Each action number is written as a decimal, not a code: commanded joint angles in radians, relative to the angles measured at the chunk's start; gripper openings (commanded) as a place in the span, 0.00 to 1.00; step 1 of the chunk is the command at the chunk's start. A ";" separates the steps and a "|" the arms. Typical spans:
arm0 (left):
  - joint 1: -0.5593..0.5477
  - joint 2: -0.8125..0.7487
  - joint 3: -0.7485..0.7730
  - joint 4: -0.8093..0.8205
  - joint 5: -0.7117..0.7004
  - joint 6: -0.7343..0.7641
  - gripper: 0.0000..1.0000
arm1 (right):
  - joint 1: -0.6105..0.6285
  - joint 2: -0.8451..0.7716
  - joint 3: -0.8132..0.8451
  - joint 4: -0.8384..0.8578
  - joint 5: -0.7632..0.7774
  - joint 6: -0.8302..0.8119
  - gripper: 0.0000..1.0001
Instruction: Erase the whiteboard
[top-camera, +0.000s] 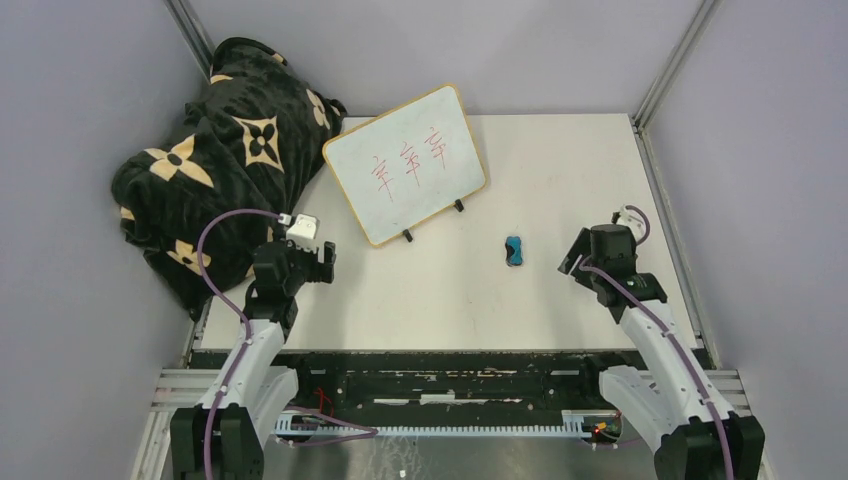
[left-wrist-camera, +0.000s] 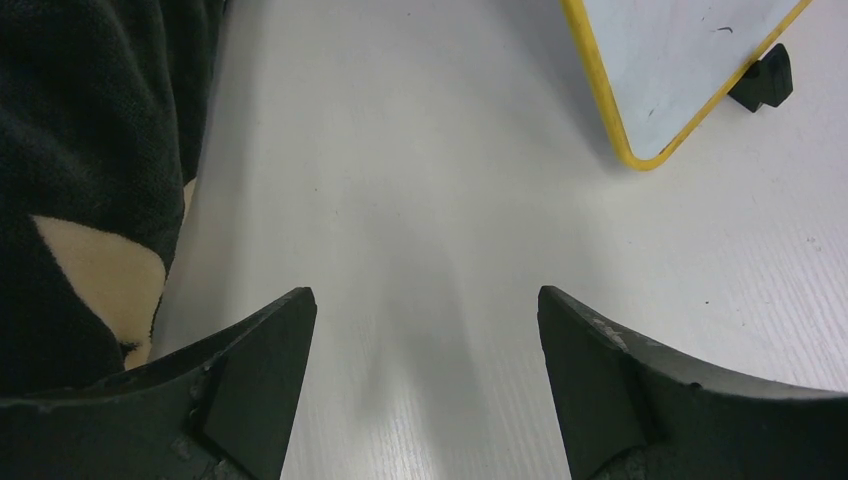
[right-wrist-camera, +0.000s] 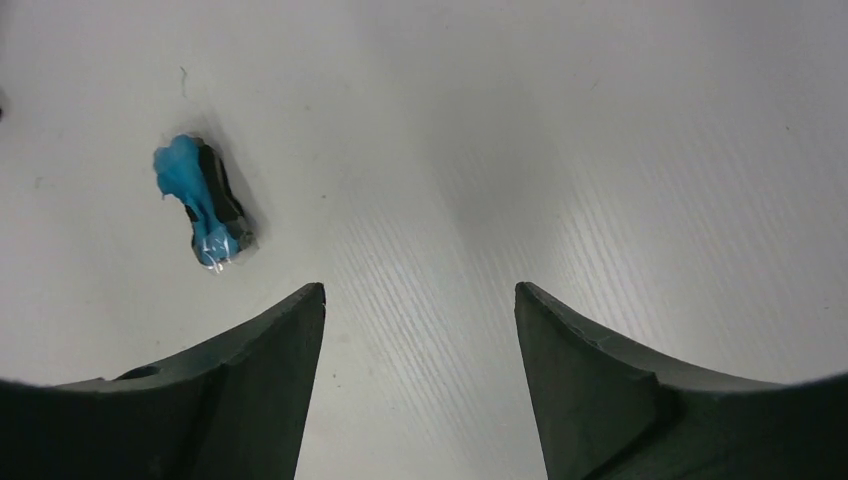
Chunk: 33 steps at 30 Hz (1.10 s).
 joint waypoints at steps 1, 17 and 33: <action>0.002 0.016 0.039 0.001 0.021 -0.030 0.89 | 0.003 -0.060 0.050 0.008 -0.031 0.053 0.80; 0.003 0.050 0.066 -0.036 0.015 -0.002 0.90 | 0.179 0.370 0.315 -0.123 -0.105 -0.087 0.62; 0.003 0.032 0.064 -0.042 -0.007 0.005 0.90 | 0.257 0.955 0.766 -0.105 -0.100 -0.161 0.54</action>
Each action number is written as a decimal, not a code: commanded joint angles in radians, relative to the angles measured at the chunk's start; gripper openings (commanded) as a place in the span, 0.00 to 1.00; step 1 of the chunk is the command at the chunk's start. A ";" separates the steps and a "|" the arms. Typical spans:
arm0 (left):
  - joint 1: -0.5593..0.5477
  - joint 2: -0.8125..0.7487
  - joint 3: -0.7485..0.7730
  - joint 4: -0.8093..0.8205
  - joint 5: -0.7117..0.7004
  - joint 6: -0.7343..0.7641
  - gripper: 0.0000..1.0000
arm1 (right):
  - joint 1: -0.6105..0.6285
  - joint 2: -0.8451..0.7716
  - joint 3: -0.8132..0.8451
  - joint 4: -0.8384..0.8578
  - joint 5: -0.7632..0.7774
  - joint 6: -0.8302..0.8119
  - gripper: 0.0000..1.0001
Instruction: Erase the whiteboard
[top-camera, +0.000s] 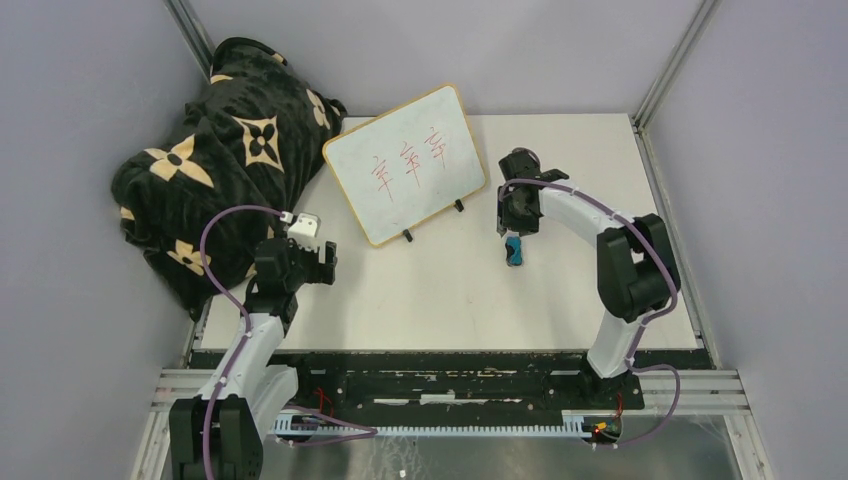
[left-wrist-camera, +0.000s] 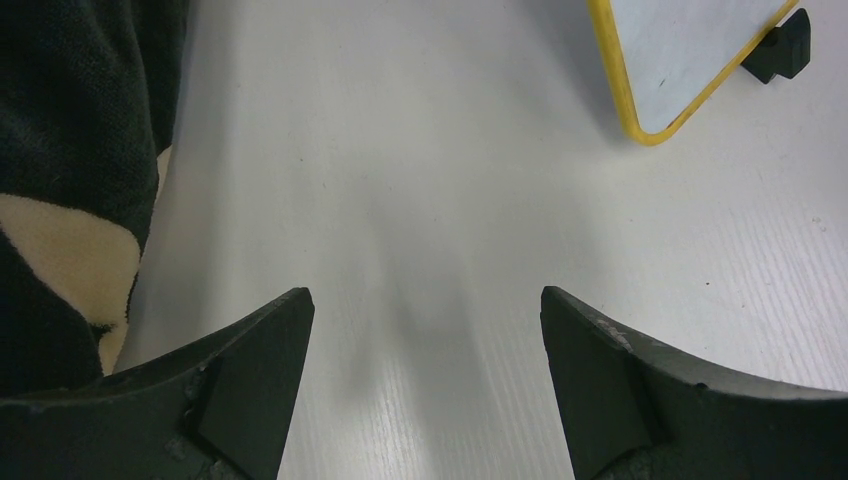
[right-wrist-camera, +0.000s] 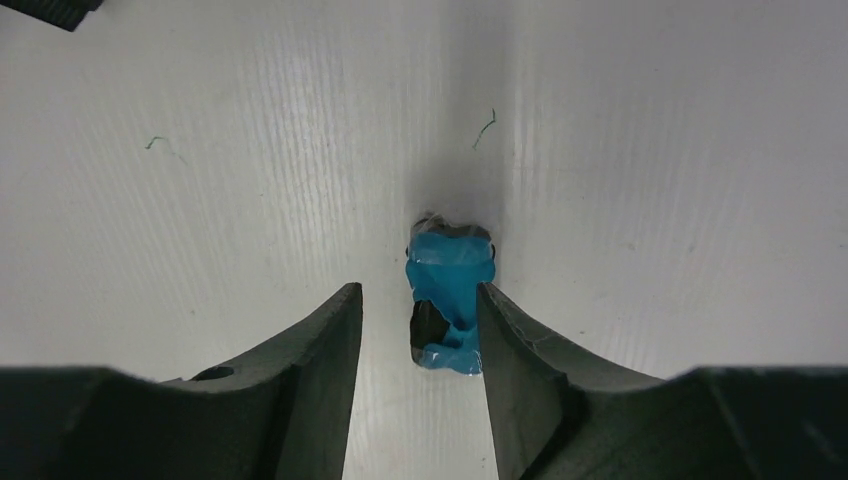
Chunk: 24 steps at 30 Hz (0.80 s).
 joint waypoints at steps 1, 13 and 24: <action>0.003 -0.024 0.031 0.021 -0.005 0.016 0.90 | -0.002 0.054 0.060 -0.009 0.023 -0.013 0.54; 0.002 -0.005 0.032 0.026 0.007 0.017 0.90 | -0.001 0.005 -0.035 0.000 0.077 -0.024 0.54; 0.003 -0.002 0.030 0.028 0.011 0.018 0.90 | -0.001 0.030 -0.064 0.041 0.046 -0.022 0.53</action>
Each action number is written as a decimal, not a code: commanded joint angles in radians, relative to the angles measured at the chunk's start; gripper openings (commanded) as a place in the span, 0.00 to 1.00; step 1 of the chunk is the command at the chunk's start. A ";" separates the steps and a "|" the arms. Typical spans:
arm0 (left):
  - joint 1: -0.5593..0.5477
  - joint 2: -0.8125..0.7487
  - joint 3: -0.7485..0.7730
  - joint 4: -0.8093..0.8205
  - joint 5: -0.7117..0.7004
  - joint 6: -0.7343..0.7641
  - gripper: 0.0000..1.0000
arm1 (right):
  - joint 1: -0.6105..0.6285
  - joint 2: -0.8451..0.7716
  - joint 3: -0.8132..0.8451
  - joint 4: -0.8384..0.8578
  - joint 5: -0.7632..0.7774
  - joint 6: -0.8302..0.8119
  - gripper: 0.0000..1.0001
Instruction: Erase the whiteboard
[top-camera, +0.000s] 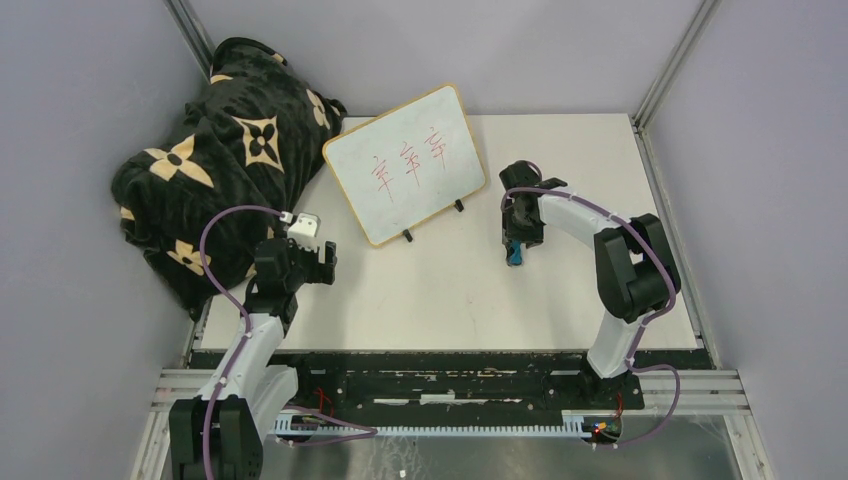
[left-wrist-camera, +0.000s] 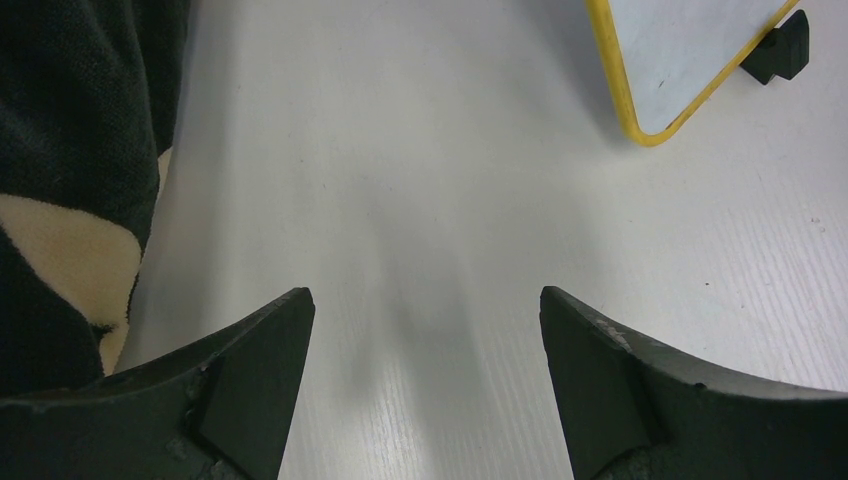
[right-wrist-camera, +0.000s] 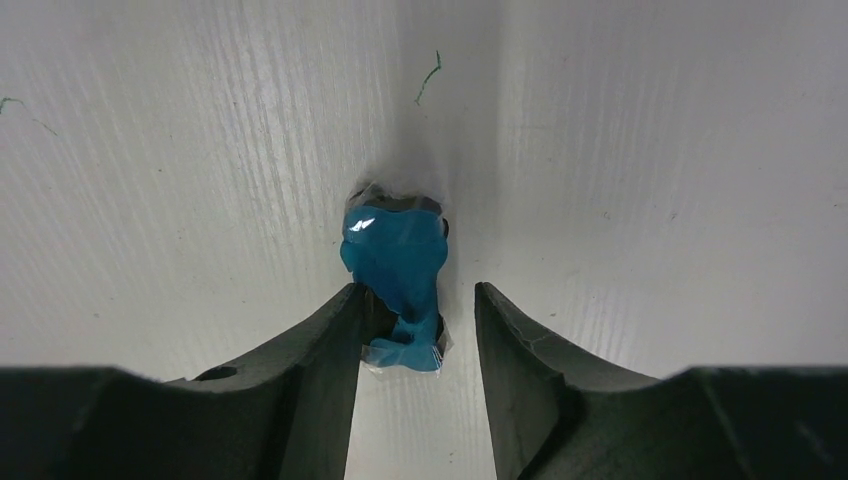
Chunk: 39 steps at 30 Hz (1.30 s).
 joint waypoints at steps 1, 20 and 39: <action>0.003 0.005 0.032 0.029 0.012 0.017 0.89 | -0.001 -0.011 0.001 0.044 -0.004 -0.011 0.52; 0.003 0.001 0.031 0.029 0.007 0.016 0.89 | -0.001 -0.002 -0.040 0.080 -0.027 0.003 0.50; 0.001 0.021 0.037 0.039 0.026 0.041 0.87 | 0.002 -0.071 -0.116 0.141 -0.111 0.022 0.01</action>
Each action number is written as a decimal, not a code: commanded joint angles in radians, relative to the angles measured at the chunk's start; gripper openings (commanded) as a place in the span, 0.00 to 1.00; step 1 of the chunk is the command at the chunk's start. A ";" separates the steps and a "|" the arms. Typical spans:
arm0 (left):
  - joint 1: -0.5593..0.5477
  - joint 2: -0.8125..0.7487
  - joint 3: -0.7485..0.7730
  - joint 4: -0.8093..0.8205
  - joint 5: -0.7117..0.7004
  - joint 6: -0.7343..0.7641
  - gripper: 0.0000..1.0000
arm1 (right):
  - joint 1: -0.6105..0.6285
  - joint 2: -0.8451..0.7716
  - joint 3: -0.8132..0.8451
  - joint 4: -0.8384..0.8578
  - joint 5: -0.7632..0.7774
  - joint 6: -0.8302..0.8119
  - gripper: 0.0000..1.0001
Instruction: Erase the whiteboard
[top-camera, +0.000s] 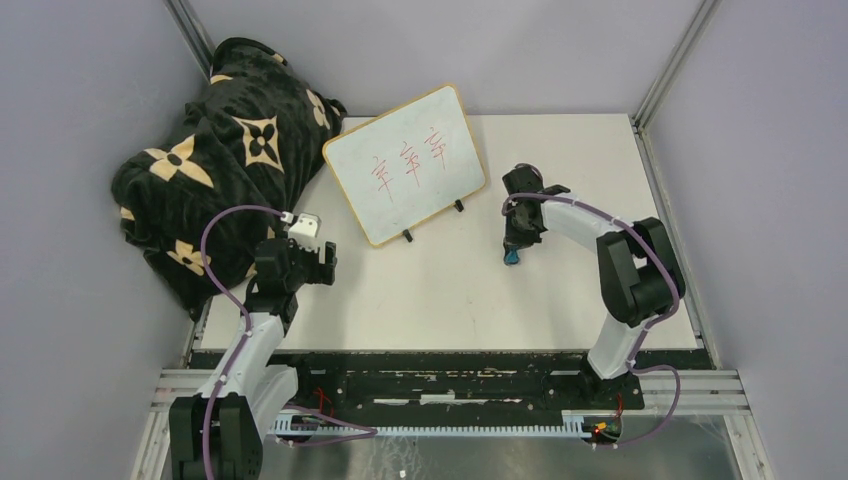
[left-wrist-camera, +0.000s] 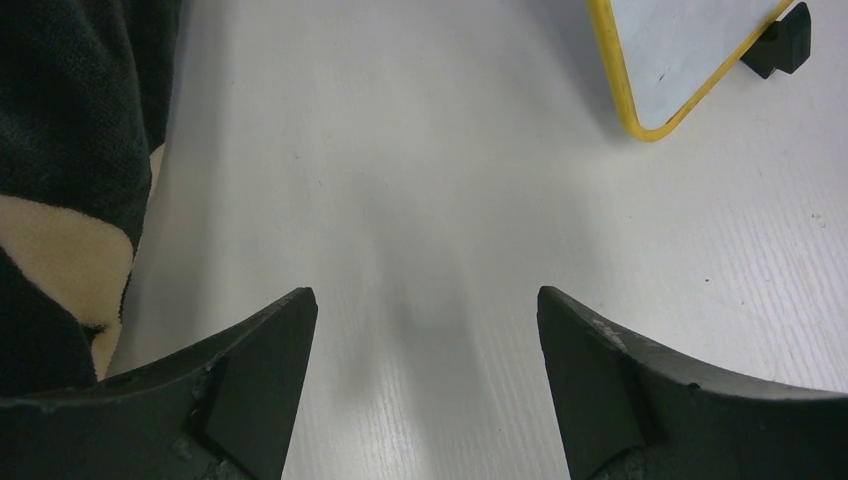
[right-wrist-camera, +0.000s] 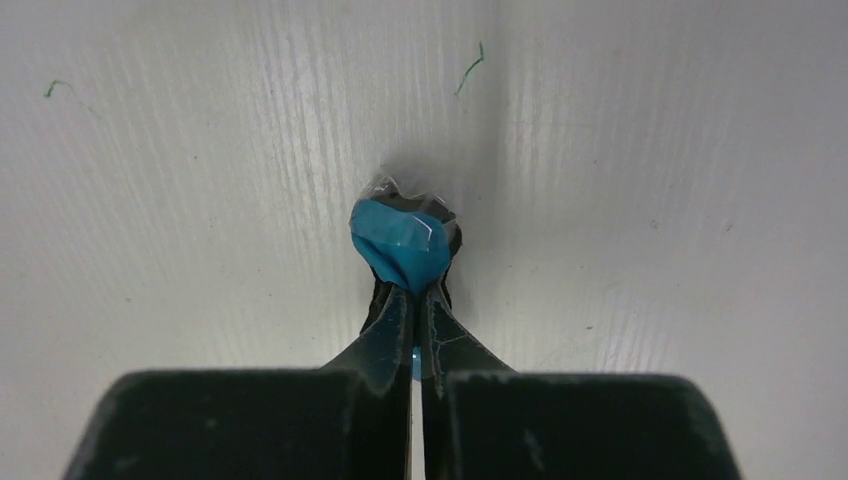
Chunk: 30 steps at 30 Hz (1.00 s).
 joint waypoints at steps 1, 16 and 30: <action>0.003 0.019 0.046 0.040 0.012 0.042 0.87 | 0.007 -0.092 -0.087 0.082 -0.057 0.021 0.01; 0.003 -0.009 0.058 0.013 0.062 0.056 0.89 | 0.035 -0.223 -0.189 0.070 -0.042 0.035 0.03; 0.003 -0.004 0.051 0.009 0.055 0.063 0.89 | 0.055 -0.168 -0.195 0.092 -0.063 0.058 0.38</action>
